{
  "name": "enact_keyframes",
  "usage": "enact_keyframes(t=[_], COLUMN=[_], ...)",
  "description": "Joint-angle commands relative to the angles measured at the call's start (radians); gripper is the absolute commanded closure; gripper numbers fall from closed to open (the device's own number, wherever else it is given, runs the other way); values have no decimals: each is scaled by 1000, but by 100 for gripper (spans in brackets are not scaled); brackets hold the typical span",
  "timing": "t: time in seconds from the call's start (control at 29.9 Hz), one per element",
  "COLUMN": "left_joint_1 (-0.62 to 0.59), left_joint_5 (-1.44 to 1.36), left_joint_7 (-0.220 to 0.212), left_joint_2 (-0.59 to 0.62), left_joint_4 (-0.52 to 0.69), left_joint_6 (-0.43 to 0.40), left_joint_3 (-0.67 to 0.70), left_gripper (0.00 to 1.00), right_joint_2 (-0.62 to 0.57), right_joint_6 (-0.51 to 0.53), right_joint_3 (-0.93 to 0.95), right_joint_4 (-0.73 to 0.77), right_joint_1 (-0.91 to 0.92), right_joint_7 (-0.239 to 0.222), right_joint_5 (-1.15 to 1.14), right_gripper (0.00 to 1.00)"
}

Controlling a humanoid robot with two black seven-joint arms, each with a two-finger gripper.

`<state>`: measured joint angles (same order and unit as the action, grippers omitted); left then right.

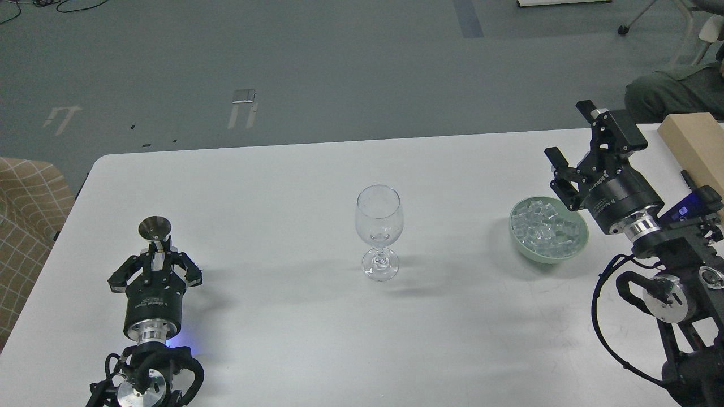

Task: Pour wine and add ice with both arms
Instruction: 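Lift the jigger with the left gripper and carry it toward the wine glass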

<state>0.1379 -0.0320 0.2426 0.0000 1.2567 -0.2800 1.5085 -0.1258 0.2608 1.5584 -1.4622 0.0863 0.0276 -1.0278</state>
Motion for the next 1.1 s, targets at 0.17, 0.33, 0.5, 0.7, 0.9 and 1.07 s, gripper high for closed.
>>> enact_keyframes(t=[0.17, 0.33, 0.5, 0.7, 0.9, 1.07], left_joint_1=[-15, -21, -31, -32, -40, -44], left_joint_5=[1, 1, 0, -2, -2, -2], left_joint_7=[-8, -11, -9, -19, -20, -37], left_joint_2=[0, 0, 0, 0, 0, 0], left_joint_4=[24, 46, 75, 108, 133, 144], left_joint_6=[5, 7, 9, 13, 39, 39], left_joint_3=[-11, -34, -82, -105, -126, -149], left_gripper=[90, 90, 90, 90, 90, 90], right_joint_2=[2, 3, 6, 6, 8, 9], right_joint_6=[0, 0, 0, 0, 0, 0], right_joint_3=[2, 5, 5, 5, 5, 5], right_joint_4=[-3, 0, 3, 3, 3, 2], right_joint_1=[-2, -2, -3, -3, -8, -10], right_joint_7=[0, 0, 0, 0, 0, 0], right_joint_5=[0, 0, -2, -2, -2, 0], right_gripper=[0, 0, 0, 0, 0, 0])
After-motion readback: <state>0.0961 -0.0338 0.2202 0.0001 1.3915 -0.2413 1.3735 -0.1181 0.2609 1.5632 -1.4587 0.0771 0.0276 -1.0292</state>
